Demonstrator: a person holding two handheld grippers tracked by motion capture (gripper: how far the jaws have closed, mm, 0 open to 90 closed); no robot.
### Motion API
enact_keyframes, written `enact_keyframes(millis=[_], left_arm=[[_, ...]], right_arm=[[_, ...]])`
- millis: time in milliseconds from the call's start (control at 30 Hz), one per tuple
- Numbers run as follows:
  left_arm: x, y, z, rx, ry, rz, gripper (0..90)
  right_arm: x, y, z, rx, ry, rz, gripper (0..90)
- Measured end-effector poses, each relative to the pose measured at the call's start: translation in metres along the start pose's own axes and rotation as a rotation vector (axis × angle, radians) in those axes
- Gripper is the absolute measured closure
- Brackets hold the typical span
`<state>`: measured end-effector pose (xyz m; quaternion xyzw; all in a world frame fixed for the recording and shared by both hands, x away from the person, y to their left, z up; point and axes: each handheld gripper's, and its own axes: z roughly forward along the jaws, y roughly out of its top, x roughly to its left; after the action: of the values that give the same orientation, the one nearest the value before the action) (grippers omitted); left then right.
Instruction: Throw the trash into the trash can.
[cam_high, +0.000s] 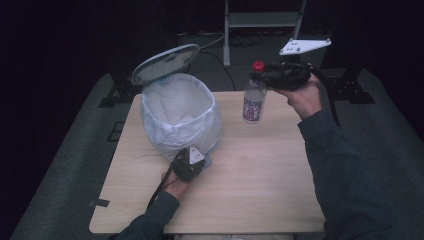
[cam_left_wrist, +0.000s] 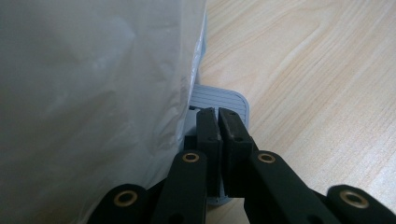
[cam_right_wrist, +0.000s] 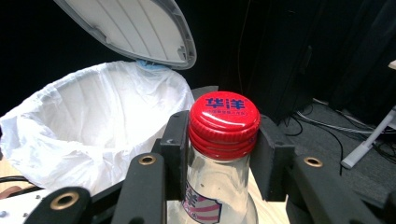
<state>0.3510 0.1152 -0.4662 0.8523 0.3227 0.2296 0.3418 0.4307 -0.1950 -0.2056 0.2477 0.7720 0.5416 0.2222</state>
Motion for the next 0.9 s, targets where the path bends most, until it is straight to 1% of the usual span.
enact_keyframes(millis=[67,133,233,267,400,567,767,800,833,900], left_arm=[[0.000,0.000,0.000,-0.001,0.000,-0.002,87.8],[0.001,0.000,-0.001,0.012,0.006,0.015,87.8],[0.001,0.000,-0.001,0.010,0.005,0.013,87.8],[0.000,0.000,0.000,-0.003,0.000,-0.004,87.8],[0.000,-0.001,0.001,-0.009,0.001,-0.003,87.8],[0.000,0.000,0.000,-0.003,0.000,-0.006,87.8],[0.000,-0.001,0.000,-0.008,0.000,-0.007,87.8],[0.001,0.000,-0.001,0.007,0.003,0.012,87.8],[0.000,0.000,0.000,0.000,0.002,0.003,87.8],[0.000,0.000,0.000,0.000,0.002,0.003,87.8]], right_arm=[[0.000,0.002,-0.001,-0.003,0.008,0.001,60.2],[0.000,0.004,-0.001,-0.009,0.012,0.004,60.2],[0.001,0.007,-0.002,-0.015,0.016,0.002,60.2],[0.002,0.010,-0.003,-0.021,0.019,0.001,60.2],[0.003,0.014,-0.003,-0.027,0.029,0.001,60.2],[0.006,0.024,-0.001,-0.041,0.041,-0.004,60.3],[0.007,0.033,0.000,-0.049,0.045,-0.008,60.4],[0.008,0.035,0.000,-0.049,0.045,-0.007,60.4],[0.009,0.040,0.001,-0.054,0.047,-0.012,60.4],[0.009,0.044,0.001,-0.058,0.050,-0.014,60.4]])
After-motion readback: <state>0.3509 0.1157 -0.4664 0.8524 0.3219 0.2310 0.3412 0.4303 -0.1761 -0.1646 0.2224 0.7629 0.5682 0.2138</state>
